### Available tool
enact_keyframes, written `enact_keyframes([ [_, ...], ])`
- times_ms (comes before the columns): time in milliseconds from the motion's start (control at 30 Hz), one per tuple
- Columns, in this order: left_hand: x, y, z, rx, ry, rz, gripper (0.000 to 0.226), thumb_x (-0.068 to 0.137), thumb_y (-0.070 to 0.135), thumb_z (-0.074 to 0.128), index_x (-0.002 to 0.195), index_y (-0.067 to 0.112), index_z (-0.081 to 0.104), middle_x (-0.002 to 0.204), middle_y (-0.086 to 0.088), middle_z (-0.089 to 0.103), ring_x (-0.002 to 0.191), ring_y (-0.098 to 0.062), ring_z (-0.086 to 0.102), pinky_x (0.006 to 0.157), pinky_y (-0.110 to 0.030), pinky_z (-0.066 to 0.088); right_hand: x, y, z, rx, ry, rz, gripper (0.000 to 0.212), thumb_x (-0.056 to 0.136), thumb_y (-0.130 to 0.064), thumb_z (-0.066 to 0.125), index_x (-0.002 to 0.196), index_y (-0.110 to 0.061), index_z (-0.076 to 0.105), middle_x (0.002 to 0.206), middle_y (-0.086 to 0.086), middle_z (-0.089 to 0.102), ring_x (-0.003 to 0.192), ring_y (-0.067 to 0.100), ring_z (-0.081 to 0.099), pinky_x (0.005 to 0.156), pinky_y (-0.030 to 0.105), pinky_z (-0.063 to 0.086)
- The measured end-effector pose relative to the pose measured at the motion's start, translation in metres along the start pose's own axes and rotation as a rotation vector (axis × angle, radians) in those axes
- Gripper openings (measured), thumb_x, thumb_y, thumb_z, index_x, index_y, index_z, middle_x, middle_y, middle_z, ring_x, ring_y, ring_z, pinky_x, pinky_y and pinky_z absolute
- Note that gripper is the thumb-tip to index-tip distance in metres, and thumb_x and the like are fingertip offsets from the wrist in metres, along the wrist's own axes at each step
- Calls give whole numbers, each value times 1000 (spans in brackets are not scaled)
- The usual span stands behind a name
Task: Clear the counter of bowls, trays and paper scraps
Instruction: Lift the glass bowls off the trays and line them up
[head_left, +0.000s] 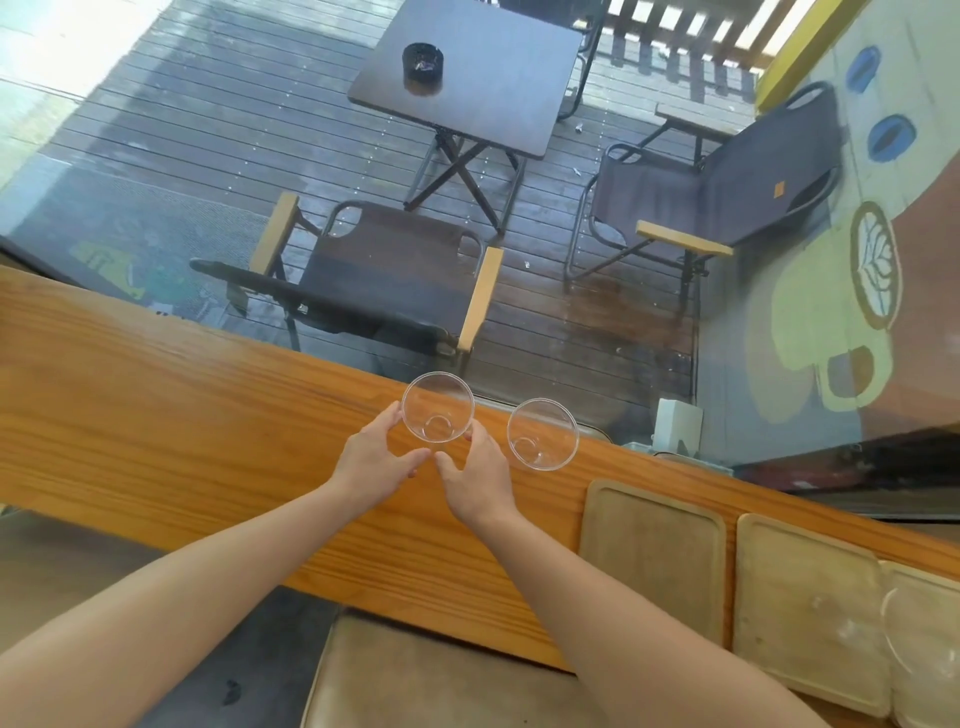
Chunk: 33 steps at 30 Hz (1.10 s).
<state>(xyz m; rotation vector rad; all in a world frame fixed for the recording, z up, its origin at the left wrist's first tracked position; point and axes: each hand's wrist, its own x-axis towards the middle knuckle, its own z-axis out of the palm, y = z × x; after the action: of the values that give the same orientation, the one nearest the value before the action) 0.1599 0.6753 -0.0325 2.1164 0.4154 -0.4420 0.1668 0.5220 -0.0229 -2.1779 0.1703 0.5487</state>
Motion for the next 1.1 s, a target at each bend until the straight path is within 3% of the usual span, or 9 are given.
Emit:
enact_keyframes([
  [133, -11, 4, 2, 3, 18, -88, 72, 86, 26, 77, 147, 19, 39, 136, -2, 56, 68, -13, 71, 54, -23, 54, -6, 4, -5, -46, -35, 27, 54, 94, -32, 60, 142, -13, 44, 133, 3, 56, 125, 21, 52, 96, 29, 42],
  [233, -26, 8, 11, 20, -6, -112, 64, 88, 28, 75, 142, 17, 43, 111, 3, 60, 68, -17, 69, 51, -24, 52, -18, 10, -15, -51, -57, 30, 43, 95, -34, 58, 133, -15, 54, 119, -1, 64, 111, 17, 58, 86, 26, 44],
  [367, -47, 20, 31, 71, -83, -68, 50, 89, 29, 74, 131, 21, 50, 99, 7, 61, 66, -16, 67, 48, -19, 49, -40, 29, -34, -96, -90, -26, 34, 95, -35, 55, 125, -19, 59, 104, -7, 63, 98, 14, 60, 83, 31, 53],
  [533, -70, 46, 69, 142, -183, 33, 36, 90, 30, 72, 122, 25, 57, 95, 8, 65, 60, -14, 66, 45, -16, 49, -70, 73, -71, -143, -34, -17, 34, 96, -37, 56, 127, -23, 55, 100, -10, 60, 91, 9, 58, 79, 29, 55],
  [800, -106, 116, 163, 188, -328, 153, 53, 88, 31, 73, 136, 30, 49, 102, 14, 63, 80, -12, 64, 65, -23, 53, -127, 166, -172, -129, 58, 160, 43, 96, -40, 53, 133, -18, 52, 109, -3, 61, 97, 13, 57, 85, 32, 52],
  [1100, -138, 187, 277, 318, -494, 288, 32, 89, 40, 69, 116, 34, 52, 105, 15, 61, 81, -10, 65, 67, -28, 55, -195, 265, -277, -43, 104, 371, 49, 95, -44, 50, 137, -19, 47, 104, -7, 59, 92, 13, 58, 81, 33, 53],
])
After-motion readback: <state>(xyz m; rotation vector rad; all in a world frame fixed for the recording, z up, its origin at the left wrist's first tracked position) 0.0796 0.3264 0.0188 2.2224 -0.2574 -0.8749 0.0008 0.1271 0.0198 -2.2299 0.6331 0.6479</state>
